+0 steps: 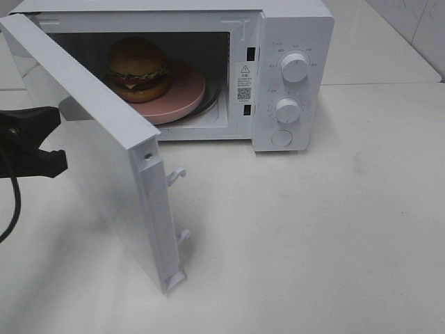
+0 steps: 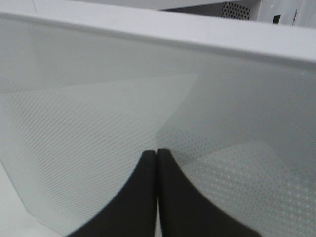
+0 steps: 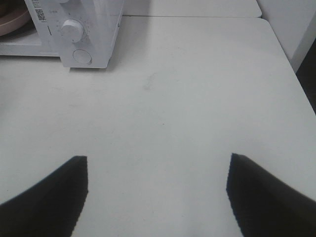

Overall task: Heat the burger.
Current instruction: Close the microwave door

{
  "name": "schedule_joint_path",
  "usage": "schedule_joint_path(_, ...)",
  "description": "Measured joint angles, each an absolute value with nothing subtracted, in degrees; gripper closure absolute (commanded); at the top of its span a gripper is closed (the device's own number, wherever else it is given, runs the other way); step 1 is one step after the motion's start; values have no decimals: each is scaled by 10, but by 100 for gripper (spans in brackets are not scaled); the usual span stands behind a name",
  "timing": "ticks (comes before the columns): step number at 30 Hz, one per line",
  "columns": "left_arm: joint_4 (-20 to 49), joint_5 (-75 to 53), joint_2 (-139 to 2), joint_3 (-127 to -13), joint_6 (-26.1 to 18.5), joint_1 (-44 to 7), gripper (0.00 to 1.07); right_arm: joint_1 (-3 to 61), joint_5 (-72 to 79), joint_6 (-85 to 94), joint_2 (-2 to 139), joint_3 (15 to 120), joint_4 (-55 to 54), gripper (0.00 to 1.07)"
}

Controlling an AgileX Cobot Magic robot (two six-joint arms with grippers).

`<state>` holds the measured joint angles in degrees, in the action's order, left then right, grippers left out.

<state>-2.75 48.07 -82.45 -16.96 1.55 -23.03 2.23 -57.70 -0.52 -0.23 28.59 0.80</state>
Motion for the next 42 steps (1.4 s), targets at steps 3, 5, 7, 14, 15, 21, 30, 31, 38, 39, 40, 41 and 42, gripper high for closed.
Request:
schedule_joint_path(3, 40, 497, -850, -180, -19, -275, 107, 22, -577, -5, -2, 286, 8, 32)
schedule_joint_path(5, 82, 508, -866, -188, -36, -301, 107, 22, -577, -5, -2, 286, 8, 32)
schedule_joint_path(7, 128, 517, -894, -208, -54, -336, 107, 22, -577, -5, -2, 286, 8, 32)
schedule_joint_path(14, 201, 521, -945, -265, -79, -383, 107, 22, -577, -5, -2, 286, 8, 32)
schedule_joint_path(15, 218, 525, -959, -286, -87, -393, 107, 22, -577, -5, -2, 286, 8, 32)
schedule_joint_path(21, 250, 526, -1004, -355, -104, -414, 107, 22, -577, -5, -2, 286, 8, 32)
schedule_joint_path(30, 304, 502, -1051, -442, -144, -416, 107, 22, -577, -5, -2, 286, 8, 32)
schedule_joint_path(31, 310, 497, -1063, -466, -155, -416, 107, 22, -577, -5, -2, 286, 8, 32)
schedule_joint_path(38, 330, 460, -1097, -529, -177, -418, 107, 22, -577, -5, -2, 286, 8, 32)
schedule_joint_path(39, 329, 438, -1106, -545, -187, -423, 107, 22, -577, -5, -2, 286, 8, 32)
schedule_joint_path(40, 329, 427, -1112, -554, -195, -426, 107, 22, -577, -5, -2, 286, 8, 32)
schedule_joint_path(41, 329, 427, -1112, -554, -195, -426, 107, 22, -577, -5, -2, 286, 8, 32)
schedule_joint_path(42, 329, 418, -1122, -568, -204, -429, 107, 22, -577, -5, -2, 286, 8, 32)
